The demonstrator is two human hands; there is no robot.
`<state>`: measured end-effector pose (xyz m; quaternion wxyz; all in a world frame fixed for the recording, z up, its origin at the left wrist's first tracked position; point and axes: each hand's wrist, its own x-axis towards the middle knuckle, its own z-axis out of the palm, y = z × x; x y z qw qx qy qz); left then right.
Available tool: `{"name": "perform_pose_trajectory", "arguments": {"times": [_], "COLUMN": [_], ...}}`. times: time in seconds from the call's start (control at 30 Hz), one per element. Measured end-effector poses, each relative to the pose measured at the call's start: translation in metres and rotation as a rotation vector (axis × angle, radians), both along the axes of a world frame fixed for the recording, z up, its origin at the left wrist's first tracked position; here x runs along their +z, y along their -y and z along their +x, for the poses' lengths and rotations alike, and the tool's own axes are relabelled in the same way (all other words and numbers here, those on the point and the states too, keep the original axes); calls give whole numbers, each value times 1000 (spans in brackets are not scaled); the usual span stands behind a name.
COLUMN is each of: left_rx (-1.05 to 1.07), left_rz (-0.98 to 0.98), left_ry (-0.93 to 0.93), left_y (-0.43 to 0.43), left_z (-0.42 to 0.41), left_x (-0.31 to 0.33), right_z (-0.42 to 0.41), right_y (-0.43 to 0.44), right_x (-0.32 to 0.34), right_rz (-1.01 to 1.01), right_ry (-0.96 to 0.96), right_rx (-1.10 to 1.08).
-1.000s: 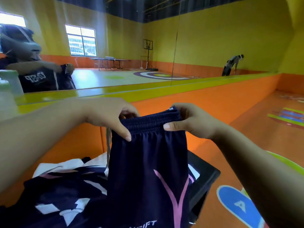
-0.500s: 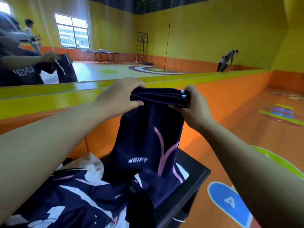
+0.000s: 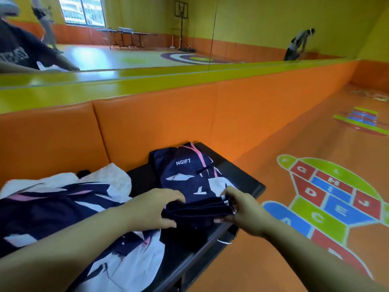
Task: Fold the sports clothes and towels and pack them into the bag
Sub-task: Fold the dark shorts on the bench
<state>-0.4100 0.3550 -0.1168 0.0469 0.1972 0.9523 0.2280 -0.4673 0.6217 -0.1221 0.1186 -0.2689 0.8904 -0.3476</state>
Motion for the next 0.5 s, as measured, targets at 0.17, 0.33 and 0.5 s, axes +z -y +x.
{"name": "perform_pose_trajectory", "arguments": {"times": [0.17,0.33,0.5], "left_rx": [40,143,250], "left_rz": [117,213,262], "left_ry": [267,220,190], "left_y": [3,4,9], "left_z": [1,-36,-83], "left_x": [-21,-30,-44], "right_z": [4,-29,-72], "right_y": [-6,-1,7], "right_x": [-20,-35,-57], "right_rz": [-87,-210,-224], "right_ry": [271,321,372], "right_rx": [44,-64,-135]}}
